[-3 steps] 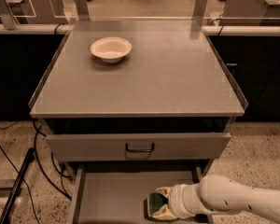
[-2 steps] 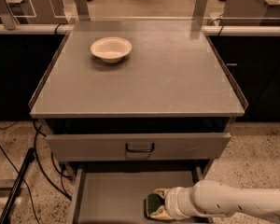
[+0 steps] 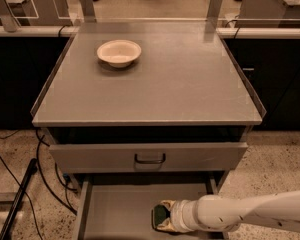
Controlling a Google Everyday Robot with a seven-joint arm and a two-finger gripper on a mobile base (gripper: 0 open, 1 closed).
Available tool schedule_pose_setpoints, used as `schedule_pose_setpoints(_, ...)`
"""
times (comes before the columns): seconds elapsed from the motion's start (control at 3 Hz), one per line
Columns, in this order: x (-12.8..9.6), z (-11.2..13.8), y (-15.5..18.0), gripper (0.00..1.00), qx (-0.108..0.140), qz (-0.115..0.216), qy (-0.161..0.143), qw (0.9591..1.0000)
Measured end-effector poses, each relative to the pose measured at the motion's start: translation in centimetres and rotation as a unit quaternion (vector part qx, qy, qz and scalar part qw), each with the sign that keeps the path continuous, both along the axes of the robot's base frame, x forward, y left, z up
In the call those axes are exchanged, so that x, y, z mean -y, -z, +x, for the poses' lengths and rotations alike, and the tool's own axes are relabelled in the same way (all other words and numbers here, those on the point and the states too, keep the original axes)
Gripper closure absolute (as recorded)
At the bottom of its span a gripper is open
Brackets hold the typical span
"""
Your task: Place sponge into middle drawer
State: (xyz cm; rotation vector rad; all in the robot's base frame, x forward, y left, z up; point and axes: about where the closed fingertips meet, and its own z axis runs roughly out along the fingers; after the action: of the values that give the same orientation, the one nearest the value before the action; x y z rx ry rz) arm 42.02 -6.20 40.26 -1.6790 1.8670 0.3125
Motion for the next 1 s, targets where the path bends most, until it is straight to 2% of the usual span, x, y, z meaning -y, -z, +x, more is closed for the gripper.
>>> schedule_pose_setpoints(0.33, -1.1, 2.3, 1.7, 1.00, 0.006, -0.005, -0.005, 1.0000)
schedule_pose_setpoints(0.67, -1.4, 3.0, 2.7, 1.00, -0.001, -0.003, -0.008, 1.0000)
schedule_pose_setpoints(1.0, -1.4, 3.1, 2.7, 0.74, 0.000, -0.003, -0.008, 1.0000)
